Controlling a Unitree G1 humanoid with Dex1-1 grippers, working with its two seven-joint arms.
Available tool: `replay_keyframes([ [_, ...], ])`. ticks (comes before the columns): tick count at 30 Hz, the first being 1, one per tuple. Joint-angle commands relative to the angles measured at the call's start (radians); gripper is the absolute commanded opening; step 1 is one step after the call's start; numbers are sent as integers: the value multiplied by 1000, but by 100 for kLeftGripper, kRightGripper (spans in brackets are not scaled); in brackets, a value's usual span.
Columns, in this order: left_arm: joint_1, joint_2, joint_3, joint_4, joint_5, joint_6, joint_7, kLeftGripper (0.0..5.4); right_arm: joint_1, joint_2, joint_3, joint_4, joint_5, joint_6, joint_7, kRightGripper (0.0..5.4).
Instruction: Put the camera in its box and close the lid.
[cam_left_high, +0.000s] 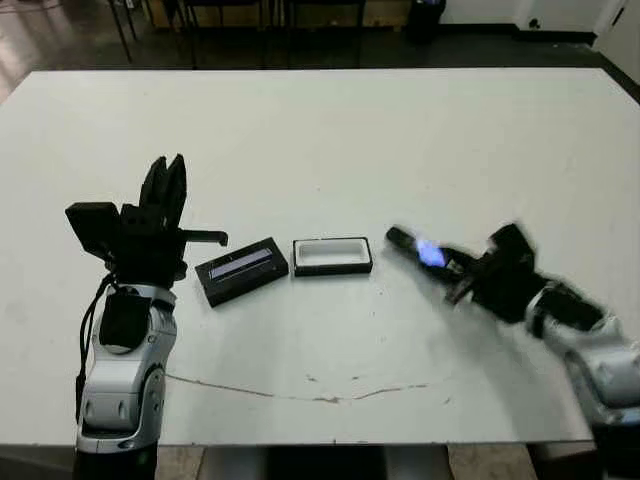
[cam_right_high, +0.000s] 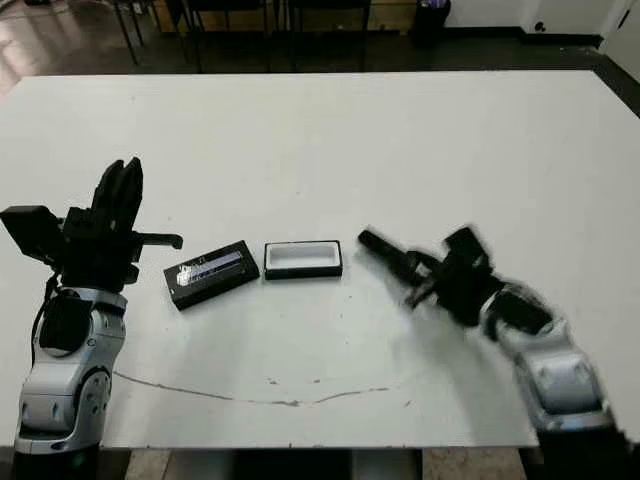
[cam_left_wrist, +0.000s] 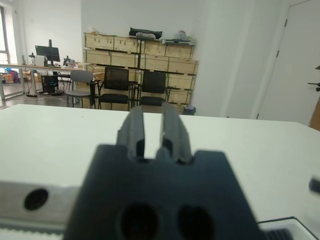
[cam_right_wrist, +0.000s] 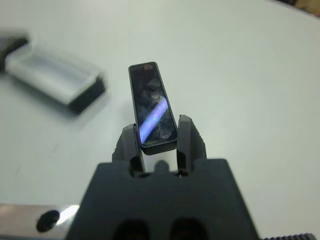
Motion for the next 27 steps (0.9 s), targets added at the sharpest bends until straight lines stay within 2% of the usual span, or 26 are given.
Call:
replay_keyframes([
  [1,14,0,0,5,4,19,7,0,-90,-17,-23,72,22,0,34,0],
  [7,20,2,-3,-2,13,17,11,0,-264,-24,17,274,-9,-126,166,0],
  [11,27,0,-4,-8,14,17,14,0,-359,-34,93,329,-43,-107,242,0],
  [16,28,-5,-9,-6,17,9,17,0,-433,-41,209,384,-86,-161,418,0],
  [18,29,-6,-11,-7,23,8,21,0,-468,-43,252,410,-103,-151,481,0],
  [22,27,-6,-13,-2,23,7,24,0,-557,-58,364,508,-193,-248,642,0],
  [27,26,-7,-14,6,26,0,28,0,-656,-24,416,721,-237,-322,804,0],
])
